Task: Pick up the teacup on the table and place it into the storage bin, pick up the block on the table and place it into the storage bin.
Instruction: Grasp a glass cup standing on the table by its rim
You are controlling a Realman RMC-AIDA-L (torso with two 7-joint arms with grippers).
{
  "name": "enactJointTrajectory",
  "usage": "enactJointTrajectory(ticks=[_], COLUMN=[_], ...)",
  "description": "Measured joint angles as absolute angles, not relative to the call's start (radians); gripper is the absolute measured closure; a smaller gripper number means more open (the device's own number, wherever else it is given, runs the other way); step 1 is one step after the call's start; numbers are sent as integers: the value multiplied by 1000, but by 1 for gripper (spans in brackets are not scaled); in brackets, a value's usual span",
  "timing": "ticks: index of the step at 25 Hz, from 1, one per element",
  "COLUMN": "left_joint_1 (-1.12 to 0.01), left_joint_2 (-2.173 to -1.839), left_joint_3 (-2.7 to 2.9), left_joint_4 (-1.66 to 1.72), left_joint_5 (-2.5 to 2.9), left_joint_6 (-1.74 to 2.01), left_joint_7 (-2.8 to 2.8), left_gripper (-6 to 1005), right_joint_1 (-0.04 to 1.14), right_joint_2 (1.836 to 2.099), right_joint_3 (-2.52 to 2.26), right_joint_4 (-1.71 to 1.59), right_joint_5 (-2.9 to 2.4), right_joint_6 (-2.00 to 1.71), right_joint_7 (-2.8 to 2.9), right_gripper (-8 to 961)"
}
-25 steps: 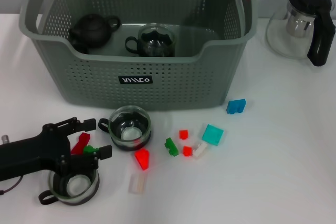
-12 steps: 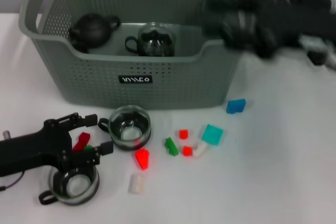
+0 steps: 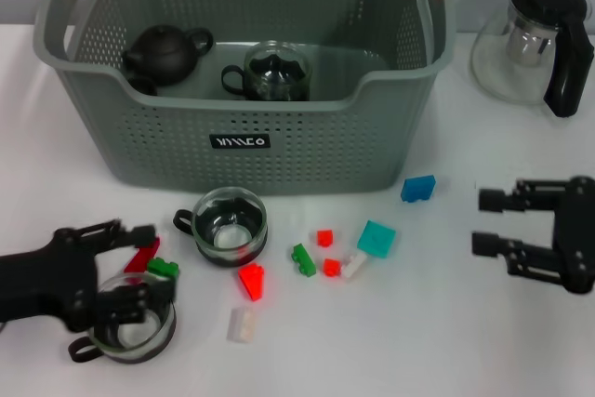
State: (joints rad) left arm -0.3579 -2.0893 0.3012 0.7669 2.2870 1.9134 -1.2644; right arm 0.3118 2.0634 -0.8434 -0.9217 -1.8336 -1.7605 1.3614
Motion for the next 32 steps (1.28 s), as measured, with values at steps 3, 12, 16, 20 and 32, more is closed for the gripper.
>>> enactJointTrajectory(ticks=[3, 12, 16, 20, 32], left_joint_1=[-363, -378, -390, -403, -400], left_joint_2=[-2086, -2124, -2164, -2170, -2171], left_joint_3=[303, 446, 536, 645, 824], left_joint_4=[871, 1293, 1398, 1387, 1295], left_joint_5=[2350, 2498, 2567, 2622, 2662], left_joint_6=[1941, 2004, 1964, 1881, 1707], left_joint_7=[-1395, -1674, -1704, -1765, -1854], left_gripper=[145, 145, 178, 244, 317], right_joint_1=[318, 362, 379, 384, 383], right_joint_2=[2068, 2084, 2081, 2078, 2072], right_joint_3=[-800, -761, -760, -757, -750], right_joint_4=[-921, -887, -864, -858, -829], right_joint_5=[-1894, -1903, -1904, -1904, -1905], right_joint_6=[-1764, -1761, -1761, -1759, -1757], right_joint_7=[1367, 1352, 1351, 1351, 1335], right_gripper=[419, 419, 419, 419, 419])
